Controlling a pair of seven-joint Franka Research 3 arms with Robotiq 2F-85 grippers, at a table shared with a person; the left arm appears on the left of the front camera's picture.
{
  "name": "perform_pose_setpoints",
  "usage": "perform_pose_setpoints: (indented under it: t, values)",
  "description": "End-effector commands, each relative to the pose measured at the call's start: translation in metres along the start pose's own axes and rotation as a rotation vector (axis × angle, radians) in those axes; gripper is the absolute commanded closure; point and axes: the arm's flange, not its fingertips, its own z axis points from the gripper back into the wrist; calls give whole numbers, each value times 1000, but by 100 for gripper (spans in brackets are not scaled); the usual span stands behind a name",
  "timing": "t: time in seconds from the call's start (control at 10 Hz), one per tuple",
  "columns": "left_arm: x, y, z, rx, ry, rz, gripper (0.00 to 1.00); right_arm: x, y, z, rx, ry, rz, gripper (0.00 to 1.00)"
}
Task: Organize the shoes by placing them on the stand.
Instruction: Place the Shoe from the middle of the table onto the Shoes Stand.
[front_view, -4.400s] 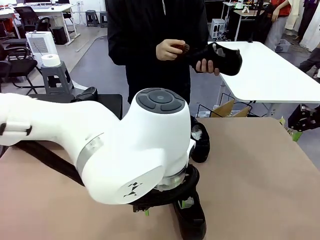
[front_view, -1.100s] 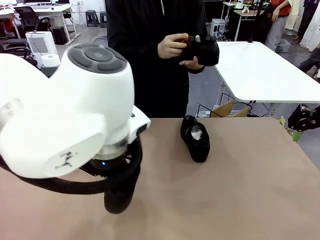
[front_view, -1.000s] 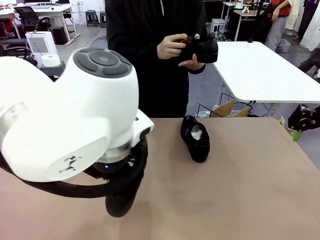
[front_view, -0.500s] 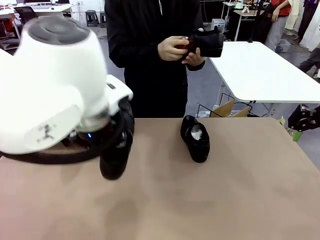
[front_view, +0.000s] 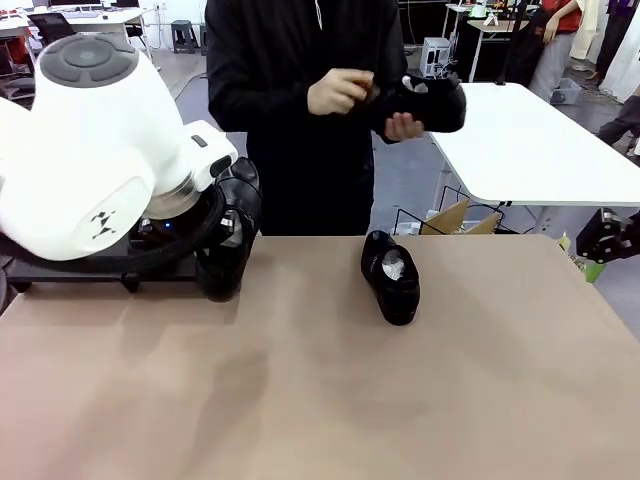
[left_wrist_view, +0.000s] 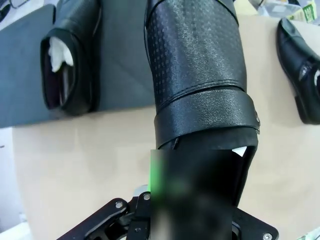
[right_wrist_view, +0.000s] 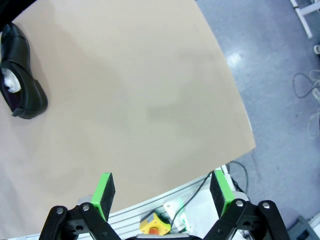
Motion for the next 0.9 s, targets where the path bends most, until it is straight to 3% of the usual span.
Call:
perform_pose_setpoints:
  t: [0.0, 0.1, 0.4, 0.8]
  values:
    - [23, -2, -3, 32, 17, 56, 100, -1, -1, -2, 3, -2, -2, 0]
    - [0, 0, 0, 0, 0, 0, 100, -1, -1, -2, 3, -2, -2, 0]
    - [4, -2, -7, -6, -7, 15, 100, -1, -1, -2, 3, -2, -2, 0]
    - [55, 26, -65, 29, 3, 137, 100, -1, -1, -2, 3, -2, -2, 0]
